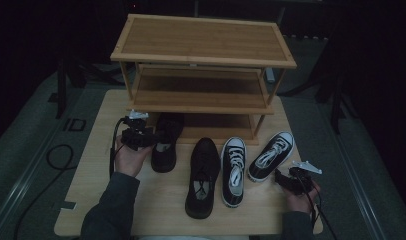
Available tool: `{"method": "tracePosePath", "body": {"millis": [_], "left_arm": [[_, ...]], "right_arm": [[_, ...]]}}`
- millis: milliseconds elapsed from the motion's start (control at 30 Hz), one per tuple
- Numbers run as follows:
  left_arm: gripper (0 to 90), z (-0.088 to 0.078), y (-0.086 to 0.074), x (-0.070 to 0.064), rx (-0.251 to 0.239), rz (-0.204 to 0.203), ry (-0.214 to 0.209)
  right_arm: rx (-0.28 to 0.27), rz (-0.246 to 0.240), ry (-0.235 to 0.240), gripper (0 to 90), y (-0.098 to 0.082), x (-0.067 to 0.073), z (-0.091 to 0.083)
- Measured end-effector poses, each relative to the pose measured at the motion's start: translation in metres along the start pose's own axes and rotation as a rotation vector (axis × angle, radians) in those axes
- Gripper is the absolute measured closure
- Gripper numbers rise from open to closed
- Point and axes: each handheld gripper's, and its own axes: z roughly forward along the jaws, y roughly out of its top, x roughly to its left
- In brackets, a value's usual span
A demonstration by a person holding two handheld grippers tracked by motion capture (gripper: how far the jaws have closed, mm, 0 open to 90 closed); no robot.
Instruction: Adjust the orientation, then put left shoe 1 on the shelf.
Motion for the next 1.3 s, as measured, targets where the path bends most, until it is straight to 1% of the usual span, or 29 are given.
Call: {"method": "tracePosePath", "body": {"millis": [133, 367, 467, 600, 733, 767, 800, 867, 1033, 1133, 1233, 1300], "left_arm": [[53.5, -0.005, -0.006, -0.002, -0.019, 0.025, -0.016], [53.9, -0.015, -0.016, -0.003, -0.03, 0.047, -0.017], [53.8, -0.019, -0.018, -0.002, -0.02, 0.055, -0.015], [53.2, -0.021, -0.021, 0.002, 0.003, 0.051, -0.029], [53.6, -0.025, -0.025, 0.005, 0.026, 0.056, -0.051], [54.0, -0.025, -0.025, 0.005, 0.026, 0.056, -0.051], [54.0, -0.027, -0.028, 0.006, 0.037, 0.06, -0.057], [56.6, -0.029, -0.032, 0.006, 0.043, 0.062, -0.066], [62.9, -0.03, -0.042, 0.002, 0.064, 0.085, -0.085], [71.3, -0.029, -0.047, 0.0, 0.074, 0.091, -0.094], [78.6, -0.026, -0.053, -0.002, 0.105, 0.096, -0.088], [84.4, -0.024, -0.057, -0.003, 0.123, 0.097, -0.093]], "right_arm": [[-0.001, -0.002, 0.0, 28.1, 0.0, 0.0, 0.0], [0.0, 0.001, -0.001, 28.1, 0.0, 0.0, 0.0], [0.0, 0.002, 0.0, 28.1, 0.0, 0.0, 0.0], [0.0, 0.0, 0.0, 28.1, 0.0, 0.0, 0.0], [0.0, 0.0, 0.0, 28.1, 0.0, 0.0, 0.0], [0.0, 0.0, 0.0, 28.1, 0.0, 0.0, 0.0], [0.0, 0.0, 0.0, 28.1, 0.0, 0.0, 0.0], [0.0, 0.0, 0.0, 28.1, 0.0, 0.0, 0.0], [0.0, 0.0, 0.0, 28.1, 0.0, 0.0, 0.0], [0.0, 0.0, 0.0, 28.1, 0.0, 0.0, 0.0], [0.0, 0.0, 0.0, 28.1, 0.0, 0.0, 0.0], [0.0, 0.0, 0.0, 28.1, 0.0, 0.0, 0.0]]}}
